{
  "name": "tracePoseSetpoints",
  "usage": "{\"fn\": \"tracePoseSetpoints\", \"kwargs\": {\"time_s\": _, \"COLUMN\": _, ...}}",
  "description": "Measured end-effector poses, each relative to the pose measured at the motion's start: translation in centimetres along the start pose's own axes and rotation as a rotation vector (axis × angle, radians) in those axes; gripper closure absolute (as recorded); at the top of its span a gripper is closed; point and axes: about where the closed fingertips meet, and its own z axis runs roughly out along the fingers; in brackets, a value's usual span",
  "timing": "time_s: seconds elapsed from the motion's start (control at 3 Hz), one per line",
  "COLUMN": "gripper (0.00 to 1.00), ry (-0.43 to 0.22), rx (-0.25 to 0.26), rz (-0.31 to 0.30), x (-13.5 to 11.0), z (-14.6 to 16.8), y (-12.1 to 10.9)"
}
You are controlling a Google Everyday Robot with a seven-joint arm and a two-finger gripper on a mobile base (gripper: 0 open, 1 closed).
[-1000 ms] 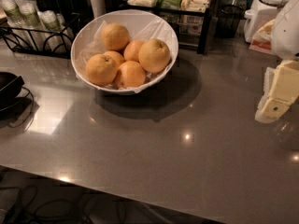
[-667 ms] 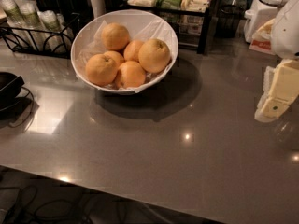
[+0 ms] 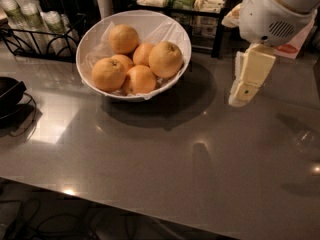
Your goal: Pick orange from white bowl
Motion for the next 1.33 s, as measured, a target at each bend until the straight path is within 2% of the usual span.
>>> {"fn": "tracePoseSetpoints", "kwargs": {"time_s": 0.33, "gripper": 0.0, "ry": -0.039, "rx": 0.016, "rz": -0.066, "x": -3.0, "z": 1.0, "y": -1.2}}
{"fn": "tracePoseSetpoints", "kwargs": {"time_s": 0.67, "gripper": 0.0, "ry": -0.04, "rx": 0.016, "rz": -0.066, "x": -3.0, "z": 1.0, "y": -1.2}}
{"fn": "tracePoseSetpoints", "kwargs": {"time_s": 1.0, "gripper": 0.0, "ry": -0.089, "rx": 0.021, "rz": -0.065, "x": -4.0, "z": 2.0, "y": -1.7}}
{"fn": "tracePoseSetpoints", "kwargs": {"time_s": 1.33, "gripper": 0.0, "ry": -0.09, "rx": 0.021, "rz": -0.065, "x": -4.0, "z": 2.0, "y": -1.7}}
